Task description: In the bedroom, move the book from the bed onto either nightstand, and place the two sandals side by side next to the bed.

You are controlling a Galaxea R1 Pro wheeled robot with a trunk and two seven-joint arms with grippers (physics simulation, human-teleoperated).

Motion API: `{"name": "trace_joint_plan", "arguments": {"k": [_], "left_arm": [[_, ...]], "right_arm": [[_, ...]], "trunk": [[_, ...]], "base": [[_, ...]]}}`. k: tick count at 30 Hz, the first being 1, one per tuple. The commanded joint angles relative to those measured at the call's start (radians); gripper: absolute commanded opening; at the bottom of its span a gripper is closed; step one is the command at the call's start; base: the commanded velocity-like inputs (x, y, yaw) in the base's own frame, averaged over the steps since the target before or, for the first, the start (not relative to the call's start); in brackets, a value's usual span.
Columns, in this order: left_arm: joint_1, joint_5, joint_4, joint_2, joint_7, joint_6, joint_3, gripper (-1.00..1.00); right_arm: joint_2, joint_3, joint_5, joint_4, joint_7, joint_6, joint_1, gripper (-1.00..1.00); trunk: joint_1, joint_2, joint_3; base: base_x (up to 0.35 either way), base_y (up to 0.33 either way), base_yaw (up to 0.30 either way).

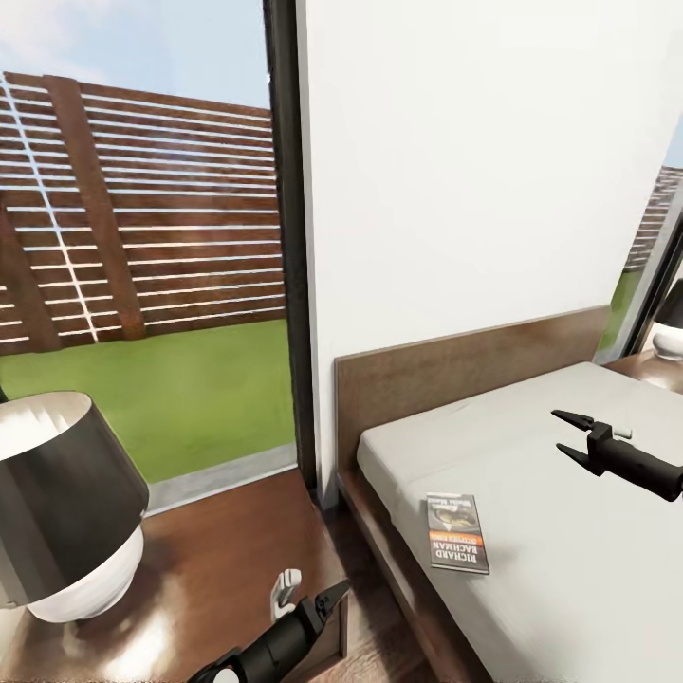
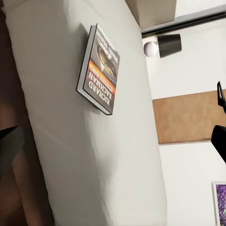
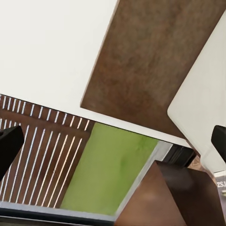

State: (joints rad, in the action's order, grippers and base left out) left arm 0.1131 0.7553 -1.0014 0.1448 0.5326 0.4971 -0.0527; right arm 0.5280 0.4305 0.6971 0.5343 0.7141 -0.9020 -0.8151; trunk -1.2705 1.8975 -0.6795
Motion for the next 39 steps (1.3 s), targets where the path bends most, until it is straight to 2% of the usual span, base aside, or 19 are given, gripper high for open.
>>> {"name": "trace_joint_plan", "arguments": {"k": [1,9,39], "left_arm": [[0.000,0.009,0.000,0.000,-0.001,0.008,0.001,1.00],[0.000,0.009,0.000,0.001,0.000,0.008,0.001,1.00],[0.000,0.009,0.000,-0.002,0.000,0.005,0.005,1.00]], "right_arm": [[0.000,0.004,-0.004,0.000,0.004,-0.005,-0.001,1.00],[0.000,0.004,-0.004,0.000,0.004,-0.005,-0.001,1.00],[0.000,0.004,-0.004,-0.002,0.003,-0.005,-0.001,1.00]], "trunk": [[0.000,0.000,-0.001],[0.000,0.000,-0.001],[0.000,0.000,-0.001]], "base": [[0.000,0.000,0.000],[0.000,0.000,-0.027],[0.000,0.000,-0.123]]}}
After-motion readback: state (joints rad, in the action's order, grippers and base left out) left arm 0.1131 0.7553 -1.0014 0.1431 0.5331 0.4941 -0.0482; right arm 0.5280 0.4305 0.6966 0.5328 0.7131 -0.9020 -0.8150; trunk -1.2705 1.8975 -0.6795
